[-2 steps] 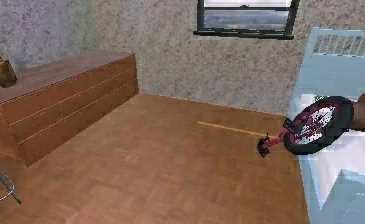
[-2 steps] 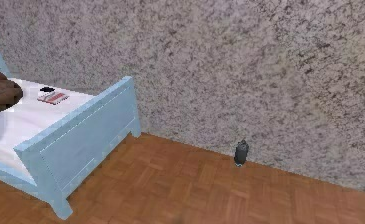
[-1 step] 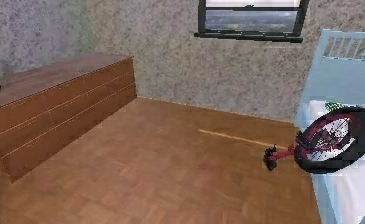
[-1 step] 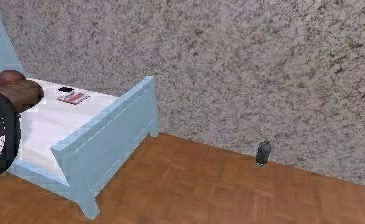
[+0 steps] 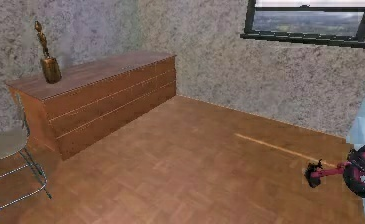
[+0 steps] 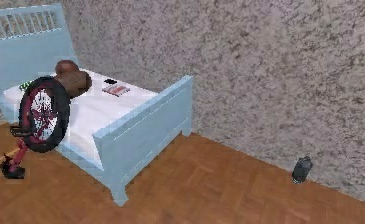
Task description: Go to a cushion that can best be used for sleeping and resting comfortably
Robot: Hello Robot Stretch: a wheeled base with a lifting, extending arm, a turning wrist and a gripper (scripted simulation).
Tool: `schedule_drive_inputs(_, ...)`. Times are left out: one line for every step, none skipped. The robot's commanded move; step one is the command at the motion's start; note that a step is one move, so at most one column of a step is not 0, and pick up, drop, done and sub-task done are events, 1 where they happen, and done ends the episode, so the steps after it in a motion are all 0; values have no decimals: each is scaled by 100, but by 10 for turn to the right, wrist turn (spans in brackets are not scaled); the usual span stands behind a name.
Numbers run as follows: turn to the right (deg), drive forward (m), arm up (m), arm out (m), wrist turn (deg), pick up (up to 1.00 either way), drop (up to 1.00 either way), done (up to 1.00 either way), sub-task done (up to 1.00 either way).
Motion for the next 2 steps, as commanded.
schedule_drive_inputs(0,50,0,0,0,0,0,0,0)
schedule_drive_inputs(420,0,0,0,0,0,0,0,0)
